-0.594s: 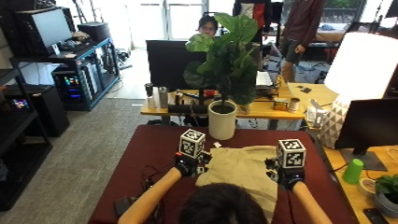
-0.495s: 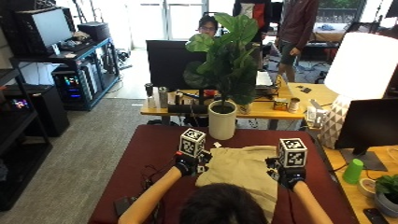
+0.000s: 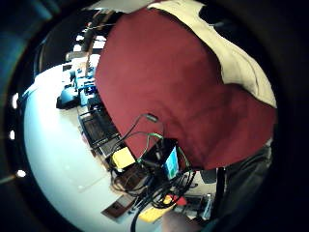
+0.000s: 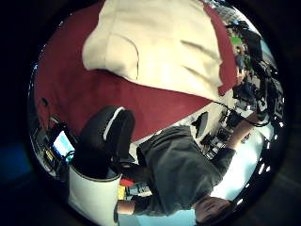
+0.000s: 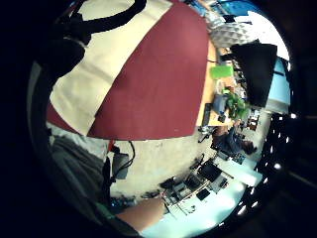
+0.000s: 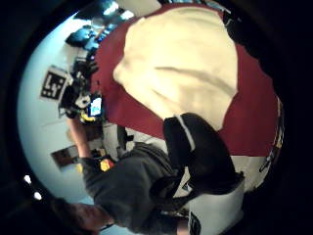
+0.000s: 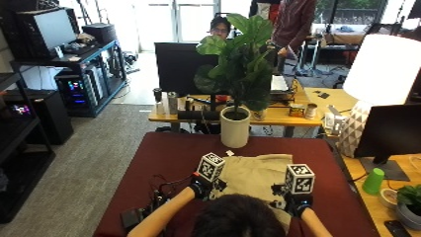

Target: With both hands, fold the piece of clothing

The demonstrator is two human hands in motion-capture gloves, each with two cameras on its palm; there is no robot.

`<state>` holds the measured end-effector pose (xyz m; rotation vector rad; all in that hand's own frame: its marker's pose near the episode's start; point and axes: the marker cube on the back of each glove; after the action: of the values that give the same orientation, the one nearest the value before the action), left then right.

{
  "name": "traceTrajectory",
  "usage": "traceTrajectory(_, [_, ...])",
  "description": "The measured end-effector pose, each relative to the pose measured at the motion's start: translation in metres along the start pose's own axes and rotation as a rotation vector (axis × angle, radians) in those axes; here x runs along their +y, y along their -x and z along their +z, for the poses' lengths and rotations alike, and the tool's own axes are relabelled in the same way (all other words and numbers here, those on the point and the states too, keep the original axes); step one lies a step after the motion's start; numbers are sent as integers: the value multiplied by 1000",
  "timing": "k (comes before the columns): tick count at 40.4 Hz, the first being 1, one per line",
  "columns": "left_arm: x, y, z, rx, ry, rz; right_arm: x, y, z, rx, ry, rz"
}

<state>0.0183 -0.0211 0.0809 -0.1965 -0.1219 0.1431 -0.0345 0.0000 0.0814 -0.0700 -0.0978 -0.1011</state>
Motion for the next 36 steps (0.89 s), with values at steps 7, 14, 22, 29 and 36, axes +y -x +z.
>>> traceTrajectory(7, [38, -31, 16, -56, 75, -26, -3, 21, 70, 35, 121, -46])
traceTrajectory(14, [30, -32, 39, -107, 85, -63, -7, 21, 107, 132, 196, -34])
traceTrajectory(22, [2, -29, 39, -160, -163, -113, -13, 28, 103, 175, 111, -76])
traceTrajectory(29, [-47, -23, 52, -226, -346, -39, -26, 36, 102, 325, -90, -110])
traceTrajectory(36, [-21, -26, 49, -153, -243, 27, -5, 32, 87, 274, 130, -178])
